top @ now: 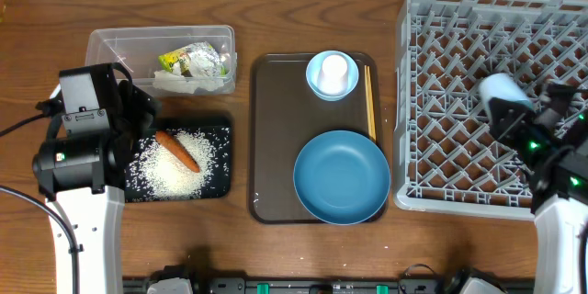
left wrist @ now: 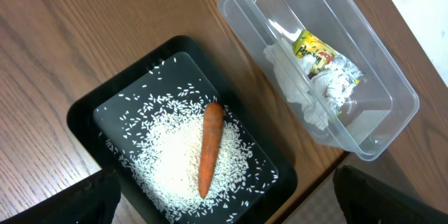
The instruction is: Sort waste into correct bins and load items into the dishwasher rack
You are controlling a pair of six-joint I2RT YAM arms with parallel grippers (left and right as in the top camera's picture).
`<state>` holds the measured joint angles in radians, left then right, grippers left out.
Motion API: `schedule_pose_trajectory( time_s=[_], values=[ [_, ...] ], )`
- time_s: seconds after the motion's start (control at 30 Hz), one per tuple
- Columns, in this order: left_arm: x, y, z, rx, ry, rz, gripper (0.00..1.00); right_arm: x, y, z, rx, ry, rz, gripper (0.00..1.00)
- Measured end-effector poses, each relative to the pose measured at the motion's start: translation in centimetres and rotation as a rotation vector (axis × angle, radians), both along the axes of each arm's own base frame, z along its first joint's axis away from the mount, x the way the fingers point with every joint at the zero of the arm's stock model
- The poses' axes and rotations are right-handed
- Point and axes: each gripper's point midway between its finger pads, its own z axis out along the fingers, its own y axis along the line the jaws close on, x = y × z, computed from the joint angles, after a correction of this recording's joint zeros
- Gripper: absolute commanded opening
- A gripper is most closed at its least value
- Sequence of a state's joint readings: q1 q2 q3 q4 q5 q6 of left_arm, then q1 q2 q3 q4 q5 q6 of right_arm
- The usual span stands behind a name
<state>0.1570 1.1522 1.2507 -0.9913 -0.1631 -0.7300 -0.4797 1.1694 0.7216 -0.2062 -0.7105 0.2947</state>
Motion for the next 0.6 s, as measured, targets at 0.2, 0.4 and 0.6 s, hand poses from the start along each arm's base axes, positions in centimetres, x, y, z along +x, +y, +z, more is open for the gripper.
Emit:
schedule_pose_trajectory(
  time_s=[0.2, 0.4, 0.6],
  values=[
    [0.0, 0.0, 0.0, 0.000, 0.000, 0.000, 0.99, 1.2, 3.1, -2.5, 0.030, 0.019, 0.128, 0.01],
    [0.0, 0.0, 0.0, 0.000, 0.000, 0.000, 0.99, 1.2, 4.4, -3.6, 0.051, 0.024, 0.175, 0.01],
    [0.0, 0.0, 0.0, 0.000, 0.000, 0.000, 0.99, 1.1, 4.6, -3.9, 0.047, 0.005, 0.182, 0.01]
  ],
)
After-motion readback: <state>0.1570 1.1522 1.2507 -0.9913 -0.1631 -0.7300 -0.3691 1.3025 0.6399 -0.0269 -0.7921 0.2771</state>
